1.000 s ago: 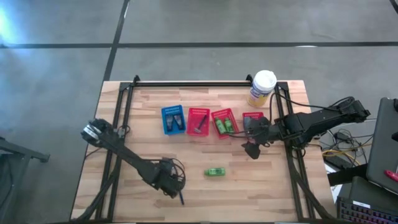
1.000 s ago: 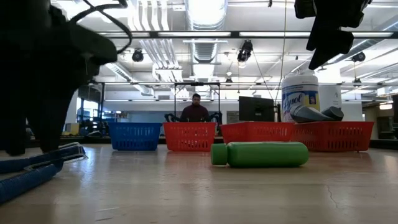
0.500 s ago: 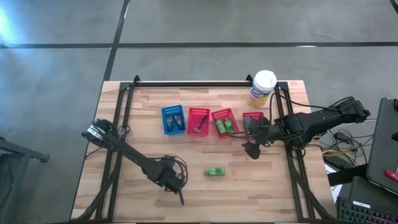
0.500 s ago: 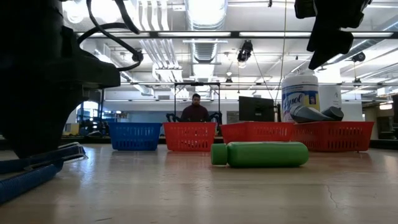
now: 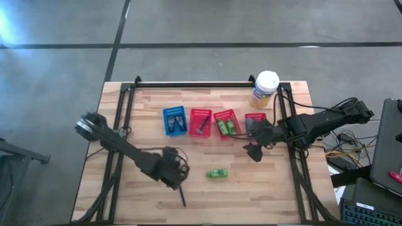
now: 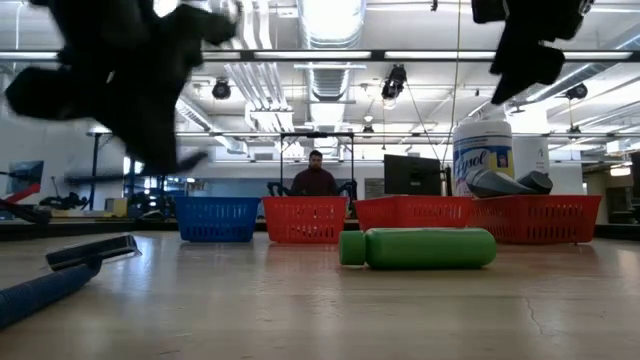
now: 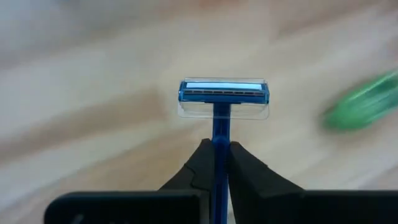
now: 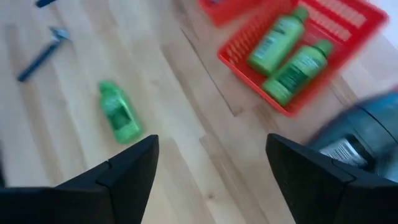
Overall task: Pick & Place Travel size toiletries
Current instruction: Put the razor into the left red bin
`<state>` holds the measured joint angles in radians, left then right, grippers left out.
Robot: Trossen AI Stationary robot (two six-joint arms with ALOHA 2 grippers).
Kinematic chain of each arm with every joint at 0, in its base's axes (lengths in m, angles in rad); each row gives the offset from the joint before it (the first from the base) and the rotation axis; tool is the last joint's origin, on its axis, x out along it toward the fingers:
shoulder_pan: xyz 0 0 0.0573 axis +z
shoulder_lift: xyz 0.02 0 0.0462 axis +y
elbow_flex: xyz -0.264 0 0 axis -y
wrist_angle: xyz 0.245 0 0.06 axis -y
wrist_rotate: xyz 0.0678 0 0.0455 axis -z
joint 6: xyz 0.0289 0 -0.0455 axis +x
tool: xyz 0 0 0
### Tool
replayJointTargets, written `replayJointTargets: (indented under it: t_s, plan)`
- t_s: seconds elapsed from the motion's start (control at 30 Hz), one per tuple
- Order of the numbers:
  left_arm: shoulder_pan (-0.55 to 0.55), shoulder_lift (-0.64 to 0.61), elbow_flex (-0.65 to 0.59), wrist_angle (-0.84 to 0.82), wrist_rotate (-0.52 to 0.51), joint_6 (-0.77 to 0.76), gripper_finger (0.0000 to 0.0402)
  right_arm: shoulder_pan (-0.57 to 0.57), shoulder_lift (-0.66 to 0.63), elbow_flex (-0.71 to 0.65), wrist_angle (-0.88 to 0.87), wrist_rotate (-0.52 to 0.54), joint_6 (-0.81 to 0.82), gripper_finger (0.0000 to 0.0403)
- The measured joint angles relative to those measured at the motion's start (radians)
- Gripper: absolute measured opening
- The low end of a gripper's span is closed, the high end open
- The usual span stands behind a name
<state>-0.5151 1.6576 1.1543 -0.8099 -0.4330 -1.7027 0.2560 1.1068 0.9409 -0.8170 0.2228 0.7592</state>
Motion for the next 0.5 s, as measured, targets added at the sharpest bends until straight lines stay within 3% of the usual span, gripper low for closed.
replayJointTargets:
  t_s: [0.13, 0.27, 0.37, 0.5]
  plan:
    - [0.003, -0.181, -0.014, 0.056, -0.237, 0.051, 0.0024, 0.002, 0.006, -0.007, 0.185, -0.074, -0.005, 0.0286]
    - [0.028, -0.361, -0.081, 0.292, -0.418, 0.277, 0.0024, 0.0, 0.053, -0.017, 0.529, -0.096, -0.038, 0.029]
    - [0.087, -0.45, -0.155, 0.524, -0.429, 0.481, 0.0024, -0.012, 0.107, -0.013, 0.732, -0.102, -0.068, 0.0299]
    - [0.168, -0.495, -0.228, 0.735, -0.349, 0.651, 0.0024, -0.03, 0.182, 0.028, 0.761, -0.105, -0.084, 0.0309]
